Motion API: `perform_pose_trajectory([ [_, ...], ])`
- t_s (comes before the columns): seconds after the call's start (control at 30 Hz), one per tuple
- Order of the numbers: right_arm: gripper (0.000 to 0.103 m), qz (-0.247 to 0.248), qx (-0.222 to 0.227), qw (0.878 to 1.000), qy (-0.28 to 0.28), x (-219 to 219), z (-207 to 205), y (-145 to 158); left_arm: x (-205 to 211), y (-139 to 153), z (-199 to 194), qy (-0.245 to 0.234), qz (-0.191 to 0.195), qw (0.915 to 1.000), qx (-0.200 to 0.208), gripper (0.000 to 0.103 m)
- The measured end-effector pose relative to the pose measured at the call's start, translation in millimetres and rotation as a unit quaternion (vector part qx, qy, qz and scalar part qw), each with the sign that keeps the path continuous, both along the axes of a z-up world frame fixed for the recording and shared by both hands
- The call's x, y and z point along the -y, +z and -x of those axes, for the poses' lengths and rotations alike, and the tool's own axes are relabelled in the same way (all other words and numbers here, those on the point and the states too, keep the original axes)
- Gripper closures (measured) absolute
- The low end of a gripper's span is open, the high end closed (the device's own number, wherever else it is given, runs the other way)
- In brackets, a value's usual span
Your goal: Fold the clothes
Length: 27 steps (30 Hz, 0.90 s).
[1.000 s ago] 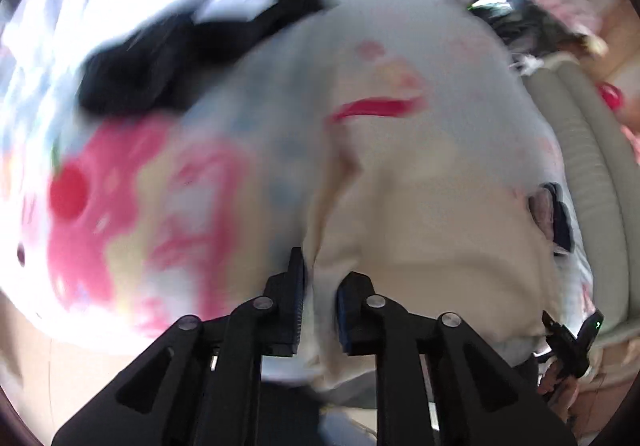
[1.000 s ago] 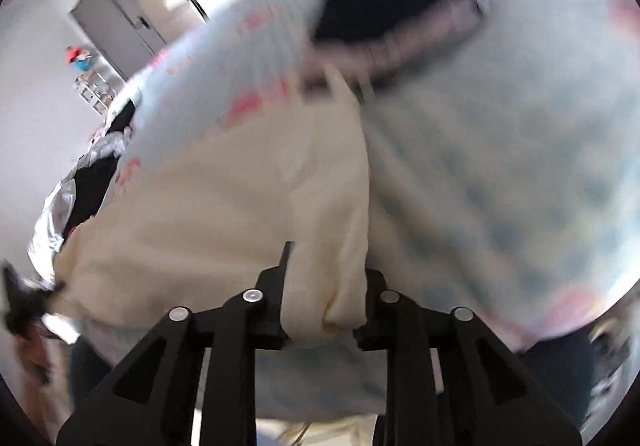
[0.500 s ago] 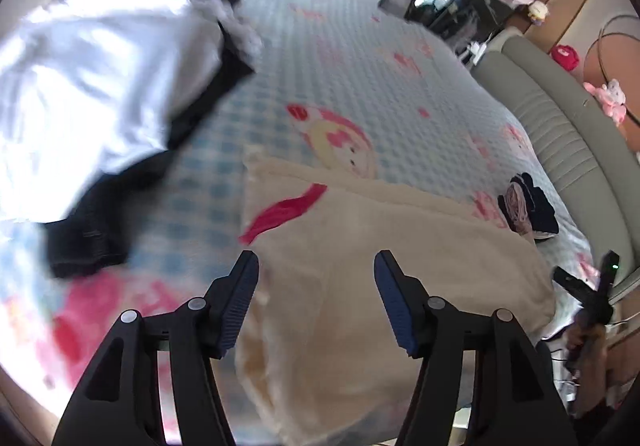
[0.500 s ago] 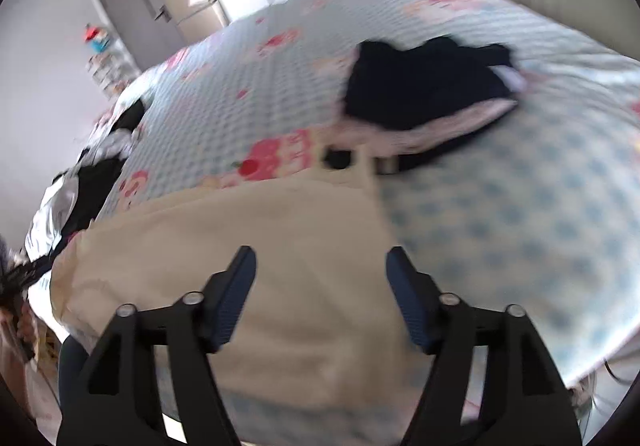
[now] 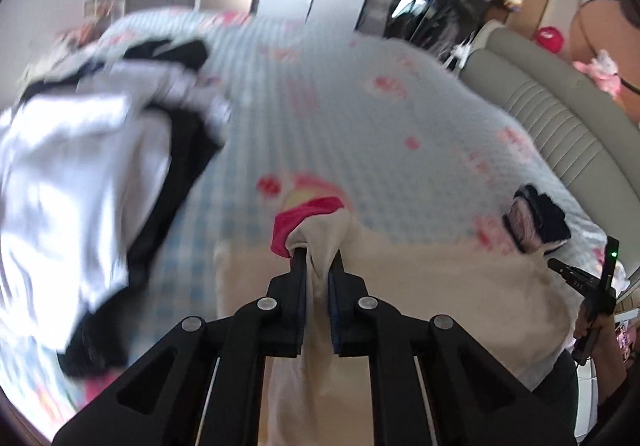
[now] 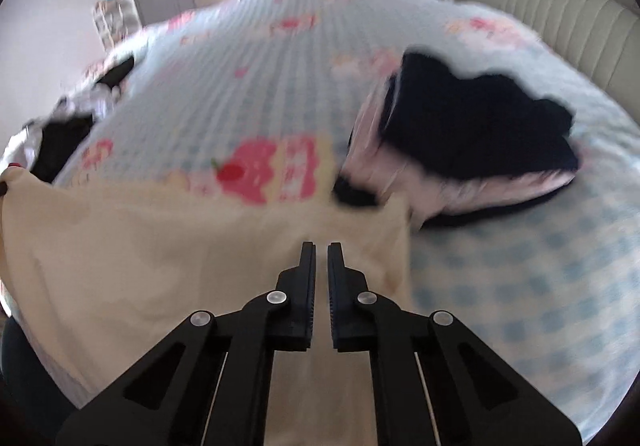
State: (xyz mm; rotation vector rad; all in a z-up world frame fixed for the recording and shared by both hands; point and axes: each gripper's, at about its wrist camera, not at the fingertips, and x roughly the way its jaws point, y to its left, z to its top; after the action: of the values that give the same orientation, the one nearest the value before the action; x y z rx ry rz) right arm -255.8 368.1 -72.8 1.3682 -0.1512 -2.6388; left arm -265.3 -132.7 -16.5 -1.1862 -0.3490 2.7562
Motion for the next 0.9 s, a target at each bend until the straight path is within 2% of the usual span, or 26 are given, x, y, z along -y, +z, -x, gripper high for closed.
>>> perform_pose_trajectory([
  [0.07, 0.095, 0.018, -0.005, 1.000, 0.002, -5.0, 2.8, 6.8, 2.0, -5.3, 13.3, 0.001, 0.001, 0.9999, 0.015, 0.091],
  [0.1, 0.074, 0.027, -0.007, 1.000, 0.002, -7.5, 4.3, 10.2, 4.1, -13.7, 19.9, 0.001, 0.000, 0.9995, 0.031, 0.090],
  [0.17, 0.044, 0.044, -0.009, 0.999, 0.006, -11.7, 7.5, 15.3, 11.2, -41.9, 27.1, 0.014, -0.009, 0.9970, 0.076, 0.090],
  [0.33, 0.039, 0.006, 0.029, 0.997, 0.070, 5.3, 30.8, -13.6, 19.1, -69.7, 9.2, 0.025, -0.035, 0.9954, 0.085, 0.090],
  [0.4, 0.028, -0.013, 0.042, 0.994, 0.096, 12.7, 40.6, -25.6, 22.2, -72.1, 8.1, 0.025, -0.041, 0.9949, 0.088, 0.090],
  [0.47, 0.027, -0.031, 0.055, 0.991, 0.121, 19.6, 49.9, -37.4, 24.5, -73.7, 8.8, 0.026, -0.045, 0.9943, 0.093, 0.090],
  [0.53, 0.047, -0.026, 0.060, 0.990, 0.121, 18.1, 52.8, -42.9, 21.3, -68.2, 9.0, 0.020, -0.041, 0.9954, 0.084, 0.090],
  [0.6, 0.077, -0.017, 0.052, 0.992, 0.114, 16.0, 46.5, -39.9, 15.8, -58.8, 7.7, 0.013, -0.031, 0.9973, 0.065, 0.092],
  [0.67, 0.086, -0.010, 0.042, 0.993, 0.108, 14.9, 39.2, -36.0, 12.6, -50.6, 7.7, 0.010, -0.025, 0.9983, 0.052, 0.092],
  [0.83, 0.090, -0.061, -0.036, 0.993, 0.094, 30.5, 8.6, -5.0, 11.9, -13.5, 2.3, 0.024, -0.038, 0.9990, -0.004, 0.095],
  [0.9, 0.090, -0.059, -0.067, 0.993, 0.074, 26.3, 5.0, 14.3, 13.5, -6.0, 7.2, 0.023, -0.049, 0.9984, -0.014, 0.095],
])
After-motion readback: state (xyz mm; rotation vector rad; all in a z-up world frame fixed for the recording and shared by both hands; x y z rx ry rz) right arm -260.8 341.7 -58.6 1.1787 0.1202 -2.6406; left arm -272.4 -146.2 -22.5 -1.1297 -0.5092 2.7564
